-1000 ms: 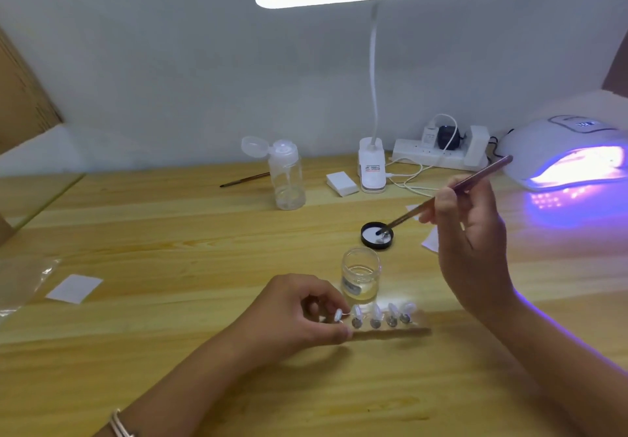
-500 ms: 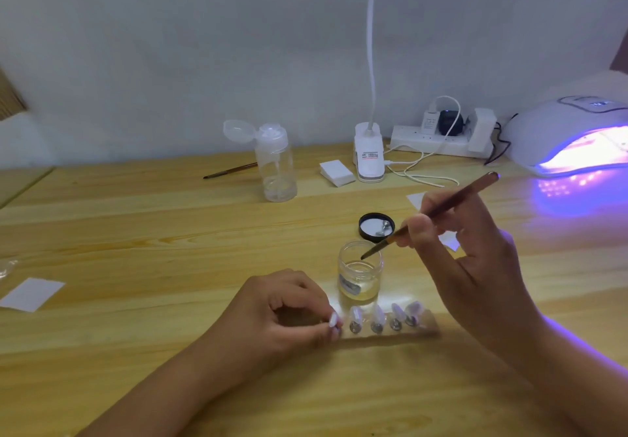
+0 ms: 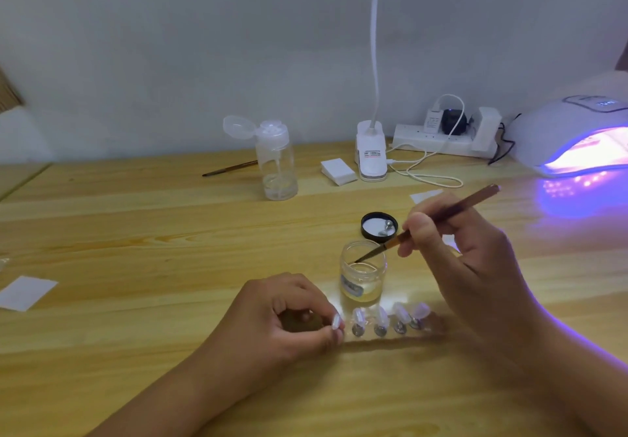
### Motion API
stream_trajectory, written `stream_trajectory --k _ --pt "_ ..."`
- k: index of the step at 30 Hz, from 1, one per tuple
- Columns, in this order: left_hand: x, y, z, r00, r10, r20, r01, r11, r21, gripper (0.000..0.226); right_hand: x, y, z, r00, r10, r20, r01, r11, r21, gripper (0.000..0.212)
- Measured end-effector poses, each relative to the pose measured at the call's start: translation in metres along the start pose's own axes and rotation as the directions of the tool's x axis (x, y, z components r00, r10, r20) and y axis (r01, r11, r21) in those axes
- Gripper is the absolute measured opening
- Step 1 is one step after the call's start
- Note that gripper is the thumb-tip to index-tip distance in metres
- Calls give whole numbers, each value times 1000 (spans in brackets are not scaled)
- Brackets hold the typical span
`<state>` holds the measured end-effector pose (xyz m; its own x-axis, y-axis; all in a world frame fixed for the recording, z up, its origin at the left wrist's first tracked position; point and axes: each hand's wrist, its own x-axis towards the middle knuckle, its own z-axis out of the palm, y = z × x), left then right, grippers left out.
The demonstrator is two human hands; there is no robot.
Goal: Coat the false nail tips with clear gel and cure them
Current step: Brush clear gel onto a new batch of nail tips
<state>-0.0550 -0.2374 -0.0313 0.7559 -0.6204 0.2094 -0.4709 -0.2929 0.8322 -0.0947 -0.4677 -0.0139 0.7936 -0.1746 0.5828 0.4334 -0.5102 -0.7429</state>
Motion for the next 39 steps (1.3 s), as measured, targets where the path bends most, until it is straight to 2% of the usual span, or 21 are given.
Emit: stream_trajectory --k 7,23,33,39 --pt "-2 0 2 1000 -7 -20 6 1000 -17 6 -3 5 3 992 -64 110 83 981 -174 13" --pt "-2 2 1 1000 -3 4 3 1000 -2 6 -5 5 4 986 -57 158 91 972 -219 16" --pt "-2 4 0 1000 1 6 -1 1000 13 10 -4 1 2 992 -81 94 96 982 -163 12" --pt "-2 3 0 1000 -3 3 3 1000 1 10 -5 3 3 989 -82 122 106 974 -200 14"
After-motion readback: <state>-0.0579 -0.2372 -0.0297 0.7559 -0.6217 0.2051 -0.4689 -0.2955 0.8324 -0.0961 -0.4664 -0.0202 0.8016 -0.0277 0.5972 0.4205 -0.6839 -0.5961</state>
